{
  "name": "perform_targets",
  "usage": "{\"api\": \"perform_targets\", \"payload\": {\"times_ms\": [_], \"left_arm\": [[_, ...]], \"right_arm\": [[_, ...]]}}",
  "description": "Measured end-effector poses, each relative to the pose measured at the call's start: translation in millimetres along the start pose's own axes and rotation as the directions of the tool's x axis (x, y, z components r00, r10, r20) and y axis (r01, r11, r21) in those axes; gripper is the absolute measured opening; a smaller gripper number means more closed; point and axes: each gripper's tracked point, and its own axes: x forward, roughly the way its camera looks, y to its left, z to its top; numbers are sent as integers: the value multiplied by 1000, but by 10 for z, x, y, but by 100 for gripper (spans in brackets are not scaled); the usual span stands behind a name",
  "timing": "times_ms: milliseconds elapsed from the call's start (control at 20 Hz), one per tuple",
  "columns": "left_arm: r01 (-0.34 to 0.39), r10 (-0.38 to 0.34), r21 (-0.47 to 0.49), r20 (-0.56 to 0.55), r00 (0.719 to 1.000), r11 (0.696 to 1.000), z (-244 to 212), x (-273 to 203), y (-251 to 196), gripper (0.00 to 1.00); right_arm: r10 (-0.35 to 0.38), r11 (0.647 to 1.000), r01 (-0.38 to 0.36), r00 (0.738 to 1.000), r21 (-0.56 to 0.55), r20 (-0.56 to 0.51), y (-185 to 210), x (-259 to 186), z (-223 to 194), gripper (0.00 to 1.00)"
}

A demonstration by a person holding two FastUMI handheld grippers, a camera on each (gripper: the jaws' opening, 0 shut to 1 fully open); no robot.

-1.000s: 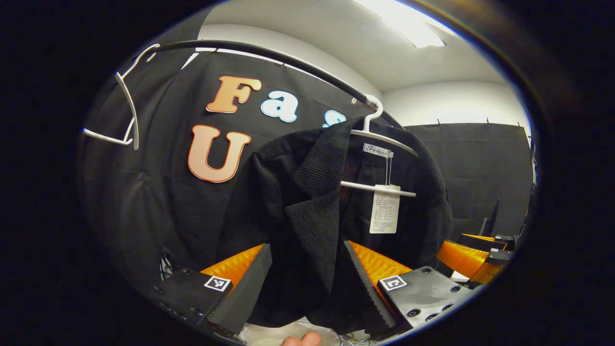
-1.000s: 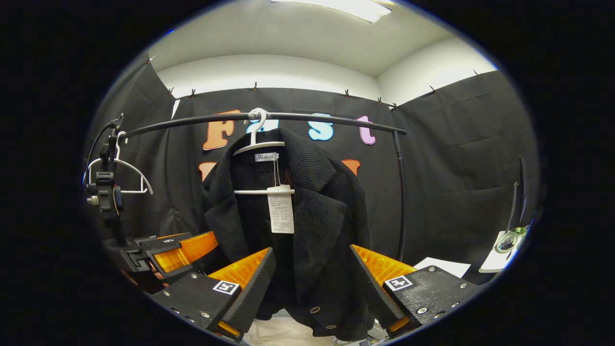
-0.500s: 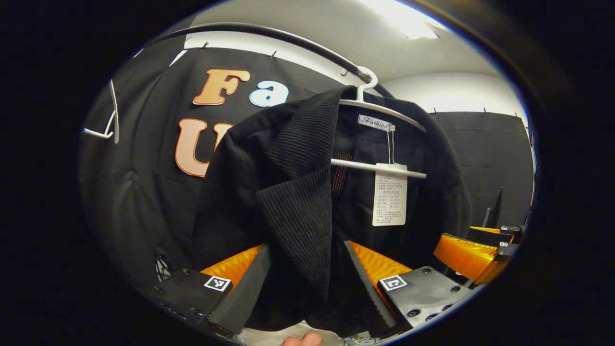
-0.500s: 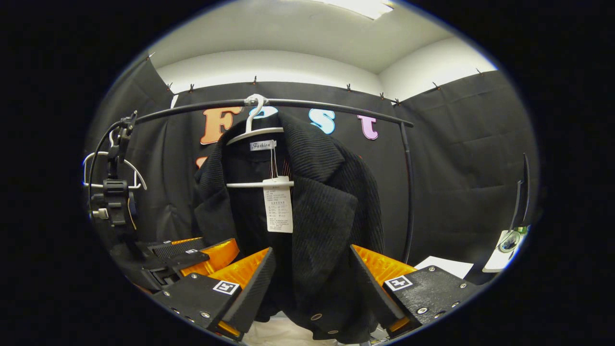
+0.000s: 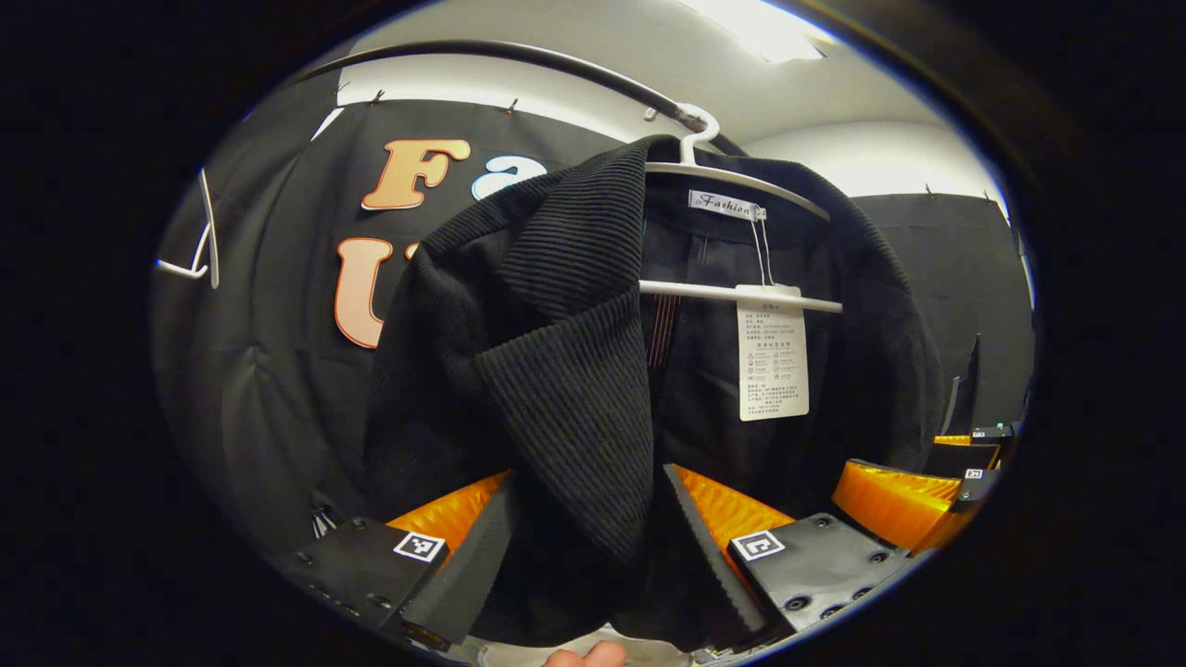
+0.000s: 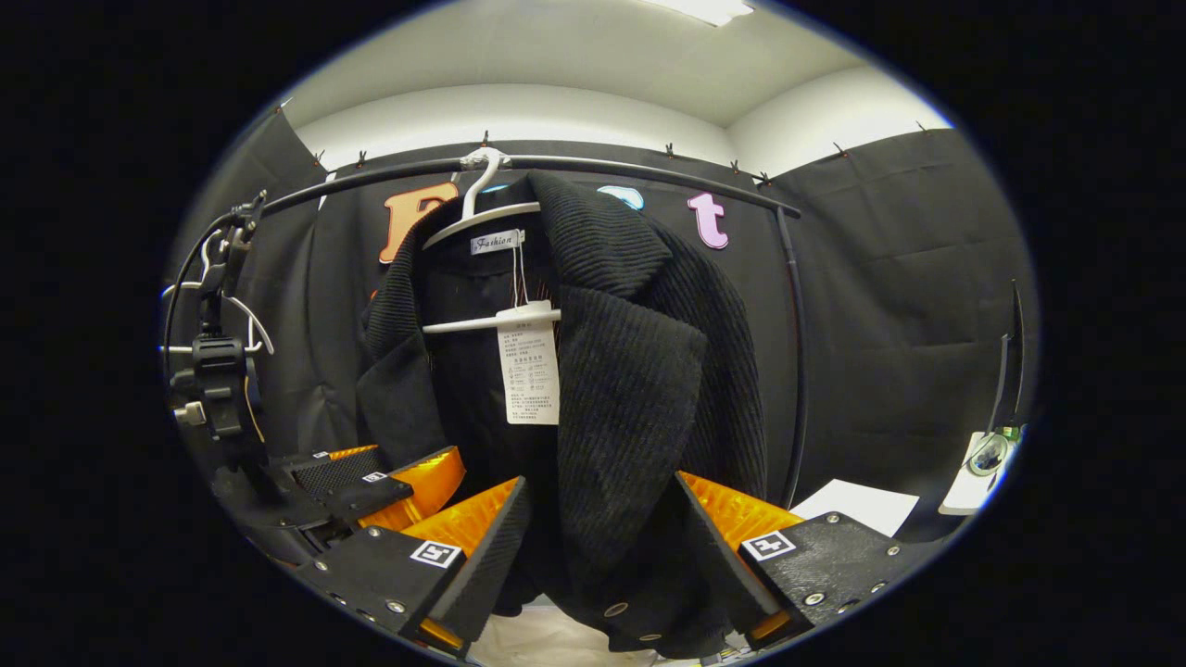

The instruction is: Grasp the clothes on the hanger with both hands and then place them into the laundry hamper below.

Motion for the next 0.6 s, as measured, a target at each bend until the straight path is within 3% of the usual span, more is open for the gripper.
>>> {"api": "perform_targets", "payload": {"times_ms": [50,100,150,200,300,350,450,550,600], "left_arm": [[-2,2,3,-3,1000,1000,-12,35,-6,96],[-2,2,4,-6,1000,1000,-24,54,-8,96],[-4,4,4,-10,1000,1000,-38,80,-17,96],[-2,2,2,-12,1000,1000,-50,99,-28,97],[-3,3,3,-12,1000,1000,-59,130,-21,100],[-5,5,7,-11,1000,1000,-64,138,-18,96],[-6,6,14,-8,1000,1000,-68,158,-15,92],[0,0,16,0,1000,1000,-67,169,-39,78],[10,-10,19,3,1000,1000,-71,170,-64,71]], "right_arm": [[1,1000,-1,1000,5,-2,11,24,1,94],[-2,1000,2,1000,9,-3,14,45,4,87],[-1,1000,1,1000,12,-4,20,71,6,87],[-2,1000,2,1000,14,-5,32,94,9,93],[-2,1000,2,1000,16,-11,37,121,-19,92],[-1,1000,2,1000,16,-19,43,140,-47,90],[7,1000,-6,999,22,-32,69,142,-102,81],[12,1000,-11,999,29,-34,73,169,-138,72],[14,999,-13,999,31,-33,69,192,-156,58]]}}
